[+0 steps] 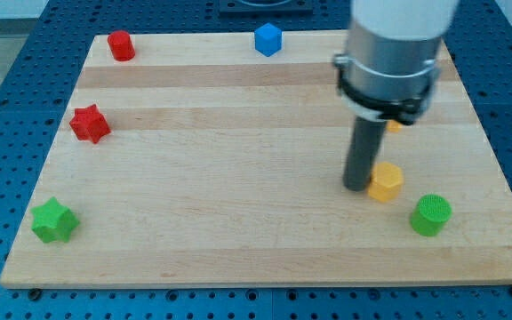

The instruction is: Move the red star towards the center of the board

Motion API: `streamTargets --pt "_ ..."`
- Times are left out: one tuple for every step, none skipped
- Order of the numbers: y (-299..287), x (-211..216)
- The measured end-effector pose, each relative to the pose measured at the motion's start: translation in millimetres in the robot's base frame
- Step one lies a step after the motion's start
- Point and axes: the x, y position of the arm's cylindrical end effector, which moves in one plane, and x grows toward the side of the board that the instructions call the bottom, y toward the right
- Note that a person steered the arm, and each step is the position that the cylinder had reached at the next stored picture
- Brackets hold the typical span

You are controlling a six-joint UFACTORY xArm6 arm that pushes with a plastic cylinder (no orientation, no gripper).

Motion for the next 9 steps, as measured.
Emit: streamTargets --pt "29.2 -0.2" --pt "26.6 -0.6" --pt "17.2 -16.4" --pt "5.4 -19.3" --pt "-75.1 -19.4" --pt "-173.0 -12.2" --pt "-281.9 -11.3" --pt "-381.2 -25.9" --pt "-429.1 -44.5"
